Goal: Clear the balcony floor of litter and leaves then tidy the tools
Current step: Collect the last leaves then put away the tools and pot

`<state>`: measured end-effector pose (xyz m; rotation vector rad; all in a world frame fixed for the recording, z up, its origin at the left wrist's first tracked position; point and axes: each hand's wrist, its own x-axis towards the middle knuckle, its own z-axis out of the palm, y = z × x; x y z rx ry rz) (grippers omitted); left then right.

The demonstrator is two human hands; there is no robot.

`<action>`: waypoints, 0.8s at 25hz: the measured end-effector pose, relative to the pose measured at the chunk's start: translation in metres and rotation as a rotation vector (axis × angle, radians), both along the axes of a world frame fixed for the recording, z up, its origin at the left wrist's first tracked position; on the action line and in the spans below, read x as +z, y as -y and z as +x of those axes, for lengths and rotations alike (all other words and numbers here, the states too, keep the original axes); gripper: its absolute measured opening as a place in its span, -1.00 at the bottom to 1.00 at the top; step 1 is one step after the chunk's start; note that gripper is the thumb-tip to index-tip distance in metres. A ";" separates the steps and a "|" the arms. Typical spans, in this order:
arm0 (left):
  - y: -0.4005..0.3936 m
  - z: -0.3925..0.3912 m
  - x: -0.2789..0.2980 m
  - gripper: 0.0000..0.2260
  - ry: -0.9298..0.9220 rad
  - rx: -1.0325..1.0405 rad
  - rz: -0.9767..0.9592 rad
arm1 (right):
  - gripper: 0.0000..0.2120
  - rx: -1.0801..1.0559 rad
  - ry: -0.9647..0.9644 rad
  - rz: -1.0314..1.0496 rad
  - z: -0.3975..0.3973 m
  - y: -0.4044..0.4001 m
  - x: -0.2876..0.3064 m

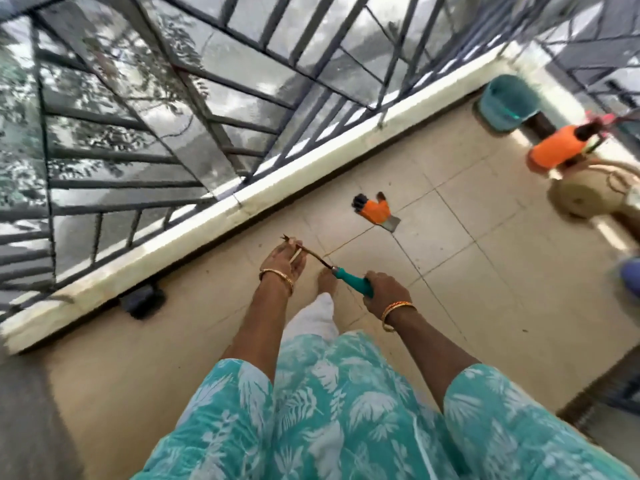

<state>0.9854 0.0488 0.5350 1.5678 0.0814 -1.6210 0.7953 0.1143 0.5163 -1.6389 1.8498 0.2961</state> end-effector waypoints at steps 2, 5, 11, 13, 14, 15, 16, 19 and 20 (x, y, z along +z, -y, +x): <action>0.031 -0.034 -0.001 -0.90 -0.004 -0.063 -0.010 | -0.67 -0.063 -0.025 -0.020 -0.031 0.021 0.002; 0.087 -0.086 -0.003 -0.92 -0.006 -0.210 0.019 | -0.68 -0.207 -0.049 -0.017 -0.077 0.056 0.007; 0.189 -0.188 -0.001 -0.82 -0.047 -0.441 0.043 | -0.72 -0.507 0.021 -0.069 -0.167 0.115 0.022; 0.214 -0.226 0.001 -0.84 -0.045 -0.496 0.055 | -0.71 -0.579 0.036 -0.095 -0.200 0.131 0.025; 0.225 -0.245 0.002 -0.84 -0.058 -0.517 0.055 | -0.71 -0.616 0.038 -0.110 -0.216 0.139 0.025; 0.237 -0.265 0.002 -0.83 -0.074 -0.527 0.046 | -0.72 -0.647 0.041 -0.133 -0.233 0.147 0.023; 0.251 -0.287 0.003 -0.82 -0.085 -0.542 0.039 | -0.74 -0.678 0.043 -0.162 -0.251 0.155 0.021; 0.288 -0.357 0.000 -0.81 -0.093 -0.583 0.044 | -0.70 -0.706 -0.011 -0.254 -0.312 0.180 0.011; 0.299 -0.380 -0.002 -0.80 -0.089 -0.584 0.056 | -0.69 -0.694 -0.051 -0.266 -0.333 0.188 0.010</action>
